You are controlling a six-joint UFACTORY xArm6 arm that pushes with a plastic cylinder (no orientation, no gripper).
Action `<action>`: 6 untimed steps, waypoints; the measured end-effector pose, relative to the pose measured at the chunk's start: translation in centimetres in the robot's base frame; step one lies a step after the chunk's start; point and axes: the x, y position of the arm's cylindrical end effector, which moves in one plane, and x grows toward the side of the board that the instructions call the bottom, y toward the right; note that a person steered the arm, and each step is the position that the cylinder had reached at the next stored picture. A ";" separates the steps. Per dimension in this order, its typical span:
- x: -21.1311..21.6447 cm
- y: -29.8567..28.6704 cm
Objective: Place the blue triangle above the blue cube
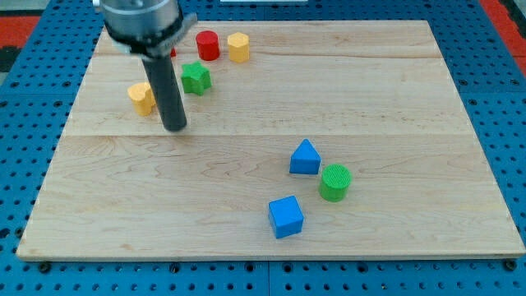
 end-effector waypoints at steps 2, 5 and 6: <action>5.2 11.5; 5.9 19.4; 4.3 21.7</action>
